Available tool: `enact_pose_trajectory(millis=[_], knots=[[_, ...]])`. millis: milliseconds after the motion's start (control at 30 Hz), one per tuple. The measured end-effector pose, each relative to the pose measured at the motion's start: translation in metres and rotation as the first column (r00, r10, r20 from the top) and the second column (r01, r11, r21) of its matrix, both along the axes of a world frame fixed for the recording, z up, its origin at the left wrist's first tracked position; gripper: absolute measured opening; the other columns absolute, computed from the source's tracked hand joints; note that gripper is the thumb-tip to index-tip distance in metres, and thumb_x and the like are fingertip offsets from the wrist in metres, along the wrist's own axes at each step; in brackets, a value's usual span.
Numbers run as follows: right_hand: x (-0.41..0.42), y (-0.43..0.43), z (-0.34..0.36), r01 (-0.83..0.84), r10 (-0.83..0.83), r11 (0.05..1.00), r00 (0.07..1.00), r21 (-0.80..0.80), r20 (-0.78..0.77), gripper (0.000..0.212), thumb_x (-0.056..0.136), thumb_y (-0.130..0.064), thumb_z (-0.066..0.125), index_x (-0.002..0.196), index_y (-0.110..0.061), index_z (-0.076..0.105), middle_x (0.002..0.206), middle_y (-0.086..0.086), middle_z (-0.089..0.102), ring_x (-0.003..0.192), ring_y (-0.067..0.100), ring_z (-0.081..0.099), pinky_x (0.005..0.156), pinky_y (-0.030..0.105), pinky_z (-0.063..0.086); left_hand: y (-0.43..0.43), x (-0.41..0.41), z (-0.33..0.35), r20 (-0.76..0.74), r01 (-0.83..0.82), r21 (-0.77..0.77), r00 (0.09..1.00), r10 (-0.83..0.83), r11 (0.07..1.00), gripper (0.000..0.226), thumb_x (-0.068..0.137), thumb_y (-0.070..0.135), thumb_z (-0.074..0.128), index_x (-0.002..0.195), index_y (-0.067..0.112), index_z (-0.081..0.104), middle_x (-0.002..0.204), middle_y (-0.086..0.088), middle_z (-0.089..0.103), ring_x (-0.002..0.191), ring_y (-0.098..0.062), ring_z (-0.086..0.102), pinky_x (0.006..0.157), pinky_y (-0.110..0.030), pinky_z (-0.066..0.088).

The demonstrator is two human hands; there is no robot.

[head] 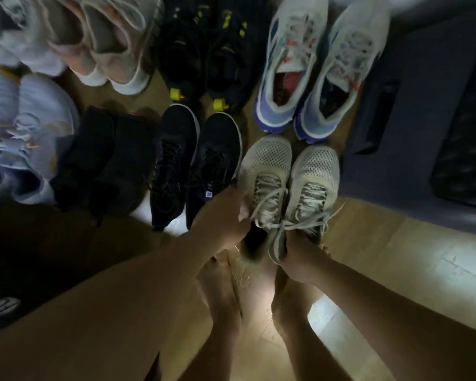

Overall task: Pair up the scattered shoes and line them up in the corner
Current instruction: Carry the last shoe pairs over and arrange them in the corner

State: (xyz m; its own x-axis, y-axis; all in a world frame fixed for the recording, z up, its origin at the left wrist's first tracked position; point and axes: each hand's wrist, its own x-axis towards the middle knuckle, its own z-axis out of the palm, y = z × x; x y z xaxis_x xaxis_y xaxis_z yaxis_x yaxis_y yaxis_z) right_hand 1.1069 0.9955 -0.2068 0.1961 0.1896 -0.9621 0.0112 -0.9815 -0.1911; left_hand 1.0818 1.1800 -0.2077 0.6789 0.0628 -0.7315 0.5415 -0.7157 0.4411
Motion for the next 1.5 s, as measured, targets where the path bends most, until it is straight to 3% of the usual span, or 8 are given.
enact_pose_trajectory(millis=[267,400,500,667,933,1167,1267,1500], knots=[[0.004,0.032,0.014,-0.263,0.268,0.958,0.963,-0.117,0.025,0.026,0.097,-0.023,0.049,0.114,-0.009,0.062,0.121,0.011,0.064,0.117,0.025,0.058,0.095,0.029,0.044,0.098,-0.024,0.025,0.233,-0.527,0.311,0.849,0.474,0.791,0.024,0.087,0.016,0.056,0.11,0.02,0.052,0.114,0.006,0.037,0.095,-0.019,0.052,0.084,-0.036,0.05],[0.035,0.077,0.033,-0.17,0.148,0.975,0.977,-0.141,-0.156,0.026,0.097,-0.026,0.052,0.094,-0.007,0.069,0.084,0.008,0.075,0.071,0.019,0.069,0.059,0.025,0.05,0.134,-0.055,0.014,-0.079,-0.39,0.353,0.893,0.442,0.851,0.048,0.084,0.03,0.065,0.124,0.02,0.043,0.124,-0.003,0.042,0.111,-0.026,0.049,0.091,-0.041,0.049],[0.084,0.129,0.021,-0.125,0.088,0.988,0.938,0.092,0.334,0.017,0.092,-0.022,0.054,0.08,-0.012,0.059,0.074,0.007,0.062,0.079,0.03,0.066,0.064,0.033,0.048,0.131,-0.058,-0.001,-0.238,-0.343,0.262,0.883,0.405,0.902,0.065,0.081,0.032,0.068,0.134,0.018,0.034,0.127,-0.009,0.051,0.113,-0.031,0.055,0.093,-0.044,0.05],[0.129,0.202,-0.025,-0.157,-0.03,0.95,0.814,0.269,0.581,0.05,0.082,-0.03,0.065,0.129,-0.015,0.055,0.126,0.018,0.057,0.119,0.037,0.052,0.096,0.036,0.042,0.12,-0.056,-0.019,-0.124,-0.266,0.421,0.93,0.345,0.867,0.055,0.091,0.006,0.056,0.139,0.013,0.031,0.125,-0.015,0.055,0.113,-0.033,0.058,0.088,-0.038,0.047],[0.109,0.201,-0.031,-0.527,0.372,0.84,0.732,0.128,0.571,0.053,0.075,-0.026,0.068,0.127,-0.016,0.058,0.128,0.015,0.055,0.129,0.035,0.038,0.106,0.041,0.04,0.124,-0.082,-0.023,-0.138,-0.303,0.293,0.925,0.353,0.907,0.041,0.092,0.003,0.05,0.13,0.012,0.039,0.118,-0.015,0.056,0.108,-0.035,0.058,0.086,-0.042,0.049],[0.128,0.223,-0.005,-0.626,0.551,0.779,0.649,-0.043,0.525,0.03,0.089,-0.02,0.059,0.073,-0.007,0.037,0.107,0.022,0.059,0.101,0.038,0.058,0.075,0.034,0.045,0.139,-0.076,-0.018,-0.047,-0.151,0.161,0.986,0.161,0.975,0.081,0.088,0.009,0.06,0.153,0.033,0.016,0.144,0.001,0.042,0.121,-0.025,0.053,0.101,-0.041,0.046],[0.13,0.225,0.006,-0.608,0.477,0.791,0.547,-0.065,0.688,0.015,0.091,-0.022,0.059,0.098,-0.01,0.055,0.117,0.015,0.054,0.103,0.037,0.058,0.073,0.037,0.044,0.159,-0.069,-0.006,-0.053,-0.317,-0.002,0.947,0.316,0.949,0.064,0.086,0.017,0.05,0.141,0.046,0.034,0.135,0.003,0.055,0.117,-0.025,0.057,0.097,-0.043,0.049],[0.161,0.215,-0.01,-0.756,0.621,0.649,0.459,-0.087,0.635,0.06,0.082,-0.032,0.067,0.138,-0.026,0.044,0.154,0.011,0.012,0.125,0.043,0.036,0.103,0.049,0.038,0.241,-0.063,-0.009,0.293,-0.524,0.61,0.846,0.445,0.595,0.06,0.077,0.032,0.055,0.136,0.022,0.047,0.145,-0.011,0.04,0.127,-0.041,0.038,0.102,-0.053,0.032]])
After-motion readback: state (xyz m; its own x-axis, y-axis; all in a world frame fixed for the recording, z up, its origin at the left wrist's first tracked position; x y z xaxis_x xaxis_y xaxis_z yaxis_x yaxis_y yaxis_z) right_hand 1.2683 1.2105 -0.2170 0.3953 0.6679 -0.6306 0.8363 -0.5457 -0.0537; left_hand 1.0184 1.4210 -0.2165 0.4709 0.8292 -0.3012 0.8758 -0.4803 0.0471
